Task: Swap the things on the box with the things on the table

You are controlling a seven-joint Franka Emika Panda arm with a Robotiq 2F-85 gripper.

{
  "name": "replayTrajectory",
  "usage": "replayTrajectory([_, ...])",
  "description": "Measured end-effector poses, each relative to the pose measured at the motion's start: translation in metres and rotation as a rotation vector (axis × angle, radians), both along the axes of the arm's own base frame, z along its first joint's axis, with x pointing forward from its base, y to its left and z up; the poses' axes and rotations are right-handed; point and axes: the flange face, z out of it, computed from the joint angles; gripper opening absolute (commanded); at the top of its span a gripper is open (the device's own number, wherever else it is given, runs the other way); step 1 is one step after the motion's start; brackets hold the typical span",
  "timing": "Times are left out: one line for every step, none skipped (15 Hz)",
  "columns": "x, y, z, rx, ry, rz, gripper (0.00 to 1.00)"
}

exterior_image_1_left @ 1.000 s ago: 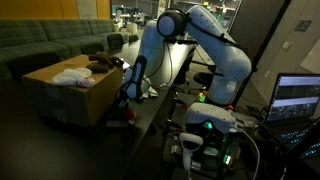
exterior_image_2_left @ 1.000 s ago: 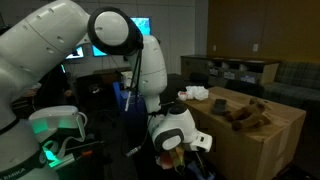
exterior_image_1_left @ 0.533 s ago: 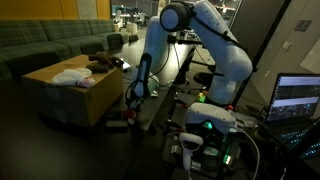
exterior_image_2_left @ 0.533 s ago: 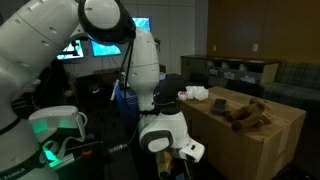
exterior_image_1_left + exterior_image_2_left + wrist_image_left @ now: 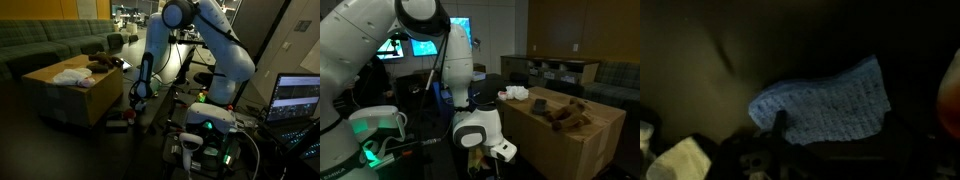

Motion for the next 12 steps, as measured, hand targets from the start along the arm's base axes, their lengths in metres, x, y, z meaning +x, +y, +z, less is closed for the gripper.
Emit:
replayTrajectory([-0.001,0.000,0.002,-0.002,0.002,-0.010,1.00])
replayTrajectory([-0.001,-0.002,0.004,-0.004,0.000,-0.018,1.00])
replayTrajectory([0.001,-0.005,0.007,-0.007,-0.004,-0.025,1.00])
replayTrajectory([0.002,-0.009,0.011,-0.009,-0.010,-0.032,1.00])
replayTrajectory([0.005,-0.014,0.016,-0.010,-0.019,-0.040,1.00])
replayTrajectory([0.007,-0.018,0.022,-0.011,-0.029,-0.049,1.00])
replayTrajectory([0.010,-0.023,0.028,-0.012,-0.037,-0.059,1.00])
replayTrajectory([0.012,-0.028,0.034,-0.013,-0.044,-0.069,1.00])
replayTrajectory([0.014,-0.032,0.040,-0.011,-0.045,-0.078,1.00])
replayTrajectory([0.016,-0.035,0.046,-0.009,-0.041,-0.088,1.00])
replayTrajectory([0.017,-0.037,0.051,-0.005,-0.033,-0.103,1.00])
replayTrajectory([0.017,-0.038,0.055,0.002,-0.023,-0.124,1.00])
